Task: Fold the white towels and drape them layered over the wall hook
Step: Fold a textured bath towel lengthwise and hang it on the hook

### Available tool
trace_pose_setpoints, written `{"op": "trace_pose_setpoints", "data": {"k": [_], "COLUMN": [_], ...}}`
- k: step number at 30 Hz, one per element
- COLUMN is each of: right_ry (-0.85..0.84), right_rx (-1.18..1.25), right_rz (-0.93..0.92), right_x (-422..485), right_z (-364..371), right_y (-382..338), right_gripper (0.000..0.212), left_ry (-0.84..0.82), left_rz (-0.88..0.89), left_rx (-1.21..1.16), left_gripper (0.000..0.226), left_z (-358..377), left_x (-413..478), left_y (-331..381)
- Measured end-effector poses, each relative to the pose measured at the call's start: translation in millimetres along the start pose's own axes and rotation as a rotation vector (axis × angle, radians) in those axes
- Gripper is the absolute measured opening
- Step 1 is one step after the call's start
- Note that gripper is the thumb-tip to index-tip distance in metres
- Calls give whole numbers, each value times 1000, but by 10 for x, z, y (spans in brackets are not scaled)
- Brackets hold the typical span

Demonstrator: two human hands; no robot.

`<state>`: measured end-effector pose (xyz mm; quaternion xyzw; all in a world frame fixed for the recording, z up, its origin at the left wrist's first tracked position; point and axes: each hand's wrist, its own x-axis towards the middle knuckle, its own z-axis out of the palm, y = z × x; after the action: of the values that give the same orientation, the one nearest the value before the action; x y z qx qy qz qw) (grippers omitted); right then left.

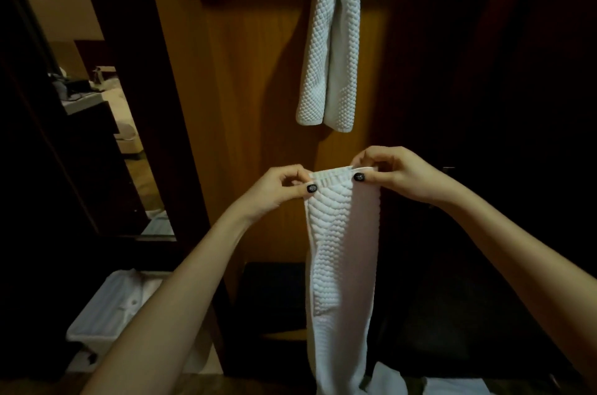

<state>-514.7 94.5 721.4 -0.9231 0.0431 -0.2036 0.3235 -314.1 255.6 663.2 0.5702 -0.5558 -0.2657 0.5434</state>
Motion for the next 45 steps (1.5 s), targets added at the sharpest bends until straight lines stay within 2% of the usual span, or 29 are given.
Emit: {"op": "trace_pose_setpoints", "data": {"k": [2, 6, 12, 15, 17, 21, 25, 27, 30, 32, 34, 35, 38, 40, 45], "right_ry": [-11, -37, -84, -32, 1, 109, 383, 455, 455, 438, 408, 366, 211, 227, 386], "right_rx": [-25, -71, -270, -380, -374, -251, 15, 17, 56, 137, 329, 435, 556, 565, 662], "right_rz": [-1, 13, 127, 159, 149, 140, 122, 81, 25, 31, 116, 156, 186, 123, 74], "right_x": [-24, -65, -187, -291, -347, -293, -123, -36, 121, 244, 335, 354, 336, 347, 530], "right_z": [-50, -125, -262, -162, -70, -3, 156, 246, 254, 252, 302, 354, 526, 569, 556], "right_y": [-6, 0, -10, 21, 36, 73, 66, 49, 11, -2, 20, 43, 168, 194, 70], "right_gripper": [17, 20, 13, 34, 38, 31, 31, 27, 18, 37, 53, 51, 23, 13, 20], "left_ry": [-65, 73, 58, 42, 9, 12, 210, 314, 429, 500, 573, 599, 626, 639, 818], "left_rz": [-21, 21, 122, 118, 123, 171, 252, 263, 246, 222, 204, 206, 214, 210, 209], "left_rx": [124, 173, 359, 426, 479, 599, 608, 552, 404, 321, 269, 253, 209, 182, 149], "left_gripper": [11, 9, 15, 10, 10, 13, 11, 7, 7, 14, 17, 15, 15, 19, 35], "left_z": [75, 207, 236, 255, 238, 172, 156, 149, 109, 72, 26, 2, -44, -75, -46], "left_x": [45, 90, 184, 197, 199, 208, 231, 226, 180, 151, 134, 127, 110, 120, 48], "left_y": [15, 5, 158, 221, 275, 398, 443, 442, 440, 441, 464, 480, 517, 536, 323]}}
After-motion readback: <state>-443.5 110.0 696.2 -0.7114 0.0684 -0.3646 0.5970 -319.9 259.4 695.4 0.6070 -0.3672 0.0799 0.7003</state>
